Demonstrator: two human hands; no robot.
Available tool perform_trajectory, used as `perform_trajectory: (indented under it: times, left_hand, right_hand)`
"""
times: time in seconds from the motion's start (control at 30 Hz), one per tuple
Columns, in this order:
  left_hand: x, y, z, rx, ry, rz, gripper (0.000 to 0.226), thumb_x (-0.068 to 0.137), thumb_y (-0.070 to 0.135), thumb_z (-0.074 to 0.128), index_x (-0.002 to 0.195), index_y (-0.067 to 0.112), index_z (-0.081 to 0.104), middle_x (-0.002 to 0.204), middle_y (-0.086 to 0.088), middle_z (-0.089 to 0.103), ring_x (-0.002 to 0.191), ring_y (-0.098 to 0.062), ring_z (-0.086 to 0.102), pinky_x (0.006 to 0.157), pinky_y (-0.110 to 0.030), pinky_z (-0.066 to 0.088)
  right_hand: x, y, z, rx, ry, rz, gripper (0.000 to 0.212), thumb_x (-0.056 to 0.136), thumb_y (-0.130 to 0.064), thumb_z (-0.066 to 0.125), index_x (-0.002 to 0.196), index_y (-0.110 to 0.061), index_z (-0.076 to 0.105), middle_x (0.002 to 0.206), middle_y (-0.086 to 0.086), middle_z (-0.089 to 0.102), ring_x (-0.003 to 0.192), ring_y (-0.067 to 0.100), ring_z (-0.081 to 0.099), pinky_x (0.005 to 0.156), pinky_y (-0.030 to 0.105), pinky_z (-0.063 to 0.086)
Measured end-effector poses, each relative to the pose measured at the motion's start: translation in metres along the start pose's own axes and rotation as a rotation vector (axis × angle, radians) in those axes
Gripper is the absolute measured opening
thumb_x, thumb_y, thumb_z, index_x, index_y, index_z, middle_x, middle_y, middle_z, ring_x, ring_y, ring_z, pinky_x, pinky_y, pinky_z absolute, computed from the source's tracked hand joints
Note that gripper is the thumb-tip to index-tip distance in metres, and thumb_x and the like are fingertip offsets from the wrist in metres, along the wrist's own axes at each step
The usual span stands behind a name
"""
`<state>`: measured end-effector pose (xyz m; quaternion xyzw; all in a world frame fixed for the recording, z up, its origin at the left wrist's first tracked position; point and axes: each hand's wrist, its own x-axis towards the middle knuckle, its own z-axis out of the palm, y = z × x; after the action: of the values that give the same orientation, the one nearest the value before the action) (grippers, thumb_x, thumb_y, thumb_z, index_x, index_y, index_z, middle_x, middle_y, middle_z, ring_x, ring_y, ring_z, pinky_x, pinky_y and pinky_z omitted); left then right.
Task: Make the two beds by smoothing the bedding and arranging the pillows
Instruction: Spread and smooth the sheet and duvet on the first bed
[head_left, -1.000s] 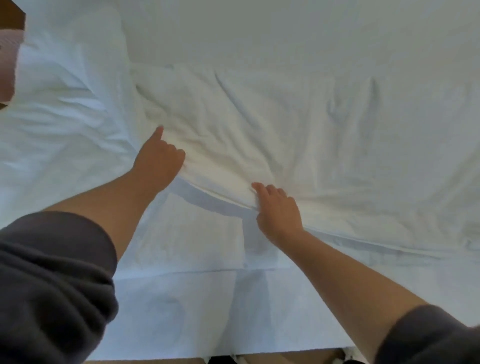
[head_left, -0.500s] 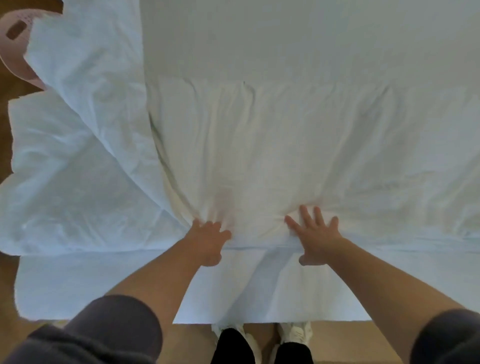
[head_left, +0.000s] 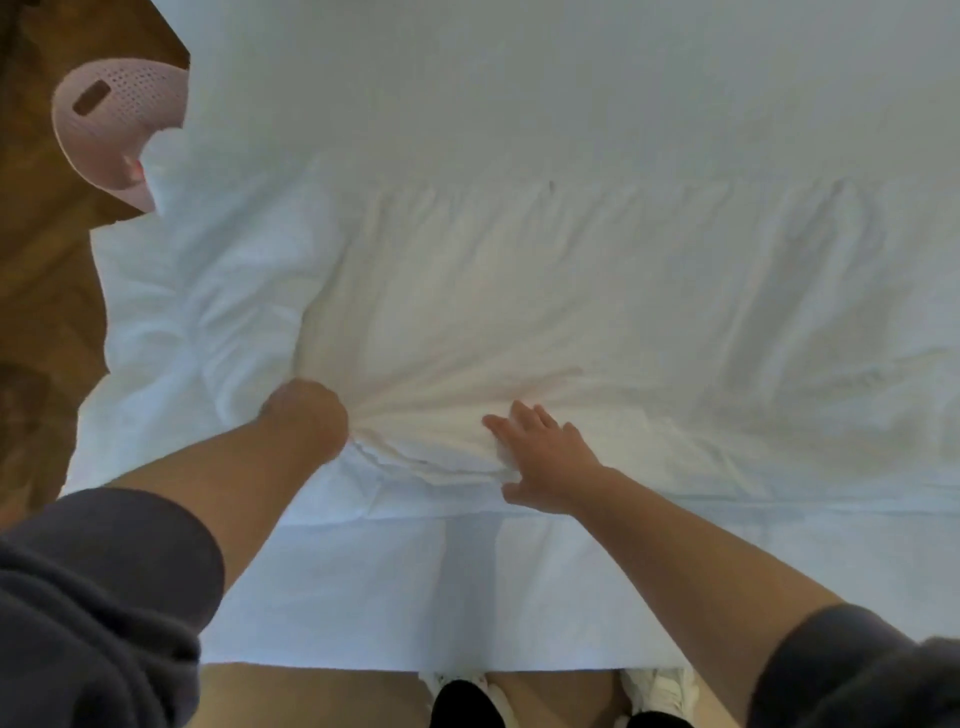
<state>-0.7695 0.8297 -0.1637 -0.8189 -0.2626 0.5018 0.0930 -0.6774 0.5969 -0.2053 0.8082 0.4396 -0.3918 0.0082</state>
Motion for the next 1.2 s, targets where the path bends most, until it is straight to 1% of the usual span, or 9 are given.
perform_trajectory:
  times: [0.13,0.33,0.5,0.63,0.73,0.8,0.9,1.07,1.2]
  left_hand:
    - [-0.026,0.005,0.048,-0.119,-0.617,0.339,0.050,0.094,0.034,0.057,0.137,0.010,0.049,0.132,-0.011,0.055,0.118,-0.026,0.055,0.089,-0.030,0.044]
    - [0.025,-0.034,0.008,-0.108,0.472,0.145,0.036,0.090,0.023,0.049,0.125,0.018,0.049,0.127,-0.008,0.052,0.117,-0.029,0.050,0.098,-0.042,0.039]
    - [0.047,-0.074,0.029,-0.173,0.063,-0.007,0.124,0.067,0.072,0.070,0.153,0.029,-0.009,0.158,-0.018,-0.002,0.139,-0.048,0.021,0.108,-0.058,0.028]
    - [0.038,-0.081,0.085,-0.132,-0.171,0.146,0.144,0.058,0.077,0.072,0.146,0.030,-0.032,0.154,-0.018,-0.033,0.145,-0.046,-0.005,0.113,-0.056,0.024]
    - [0.029,-0.097,0.103,0.131,0.069,0.298,0.141,0.048,0.061,0.085,0.152,0.021,-0.002,0.155,-0.024,0.011,0.136,-0.045,0.033,0.092,-0.054,0.047]
    - [0.023,-0.107,0.102,0.239,0.228,0.340,0.081,0.075,0.032,0.076,0.140,0.018,0.030,0.128,-0.013,0.051,0.107,-0.034,0.060,0.078,-0.038,0.052]
    - [0.012,-0.102,0.092,0.204,0.053,0.341,0.044,0.089,0.012,0.048,0.131,0.025,0.045,0.121,-0.001,0.057,0.112,-0.023,0.059,0.084,-0.030,0.045]
    - [0.000,-0.067,0.120,0.082,-0.354,0.328,0.084,0.085,0.045,0.057,0.154,0.025,0.014,0.152,-0.006,0.034,0.136,-0.027,0.040,0.103,-0.035,0.038]
    - [0.023,-0.055,0.085,-0.115,0.103,0.239,0.060,0.093,0.059,0.034,0.137,0.020,0.047,0.134,-0.006,0.053,0.122,-0.024,0.052,0.096,-0.035,0.040]
  right_hand:
    - [0.008,-0.026,0.006,0.022,-0.109,0.035,0.093,0.078,-0.045,0.068,0.150,-0.039,0.009,0.156,0.013,0.013,0.145,0.032,0.012,0.108,0.055,0.028]
    - [0.031,-0.030,-0.001,-0.037,0.147,0.076,0.087,0.079,-0.059,0.064,0.149,-0.038,0.015,0.155,0.008,0.018,0.145,0.028,0.015,0.107,0.056,0.028]
    - [0.043,-0.038,0.018,-0.294,0.030,0.035,0.116,0.072,-0.066,0.066,0.150,-0.039,-0.014,0.158,0.014,-0.025,0.145,0.044,-0.014,0.106,0.070,0.016]
    - [0.044,-0.039,0.026,-0.451,-0.029,0.052,0.097,0.085,-0.040,0.065,0.152,-0.038,-0.006,0.160,0.015,-0.007,0.144,0.042,0.010,0.102,0.060,0.031]
    - [0.048,-0.030,0.014,-0.378,0.064,0.040,0.056,0.092,-0.017,0.055,0.143,-0.029,0.033,0.135,0.005,0.041,0.119,0.028,0.048,0.087,0.039,0.045]
    - [0.051,-0.026,-0.001,-0.287,0.104,-0.011,0.039,0.096,-0.017,0.048,0.134,-0.027,0.045,0.121,0.001,0.054,0.108,0.024,0.057,0.082,0.035,0.046]
    - [0.047,-0.015,-0.021,-0.250,0.059,-0.048,0.039,0.094,-0.017,0.046,0.130,-0.030,0.053,0.121,-0.001,0.061,0.110,0.024,0.058,0.084,0.031,0.044]
    - [0.020,0.006,-0.004,-0.156,-0.397,-0.112,0.050,0.088,-0.037,0.060,0.137,-0.035,0.047,0.134,-0.006,0.049,0.127,0.019,0.047,0.102,0.029,0.038]
    - [0.048,-0.009,-0.015,0.019,-0.020,-0.069,0.051,0.086,-0.069,0.041,0.124,-0.038,0.057,0.124,-0.009,0.055,0.121,0.017,0.052,0.101,0.037,0.039]
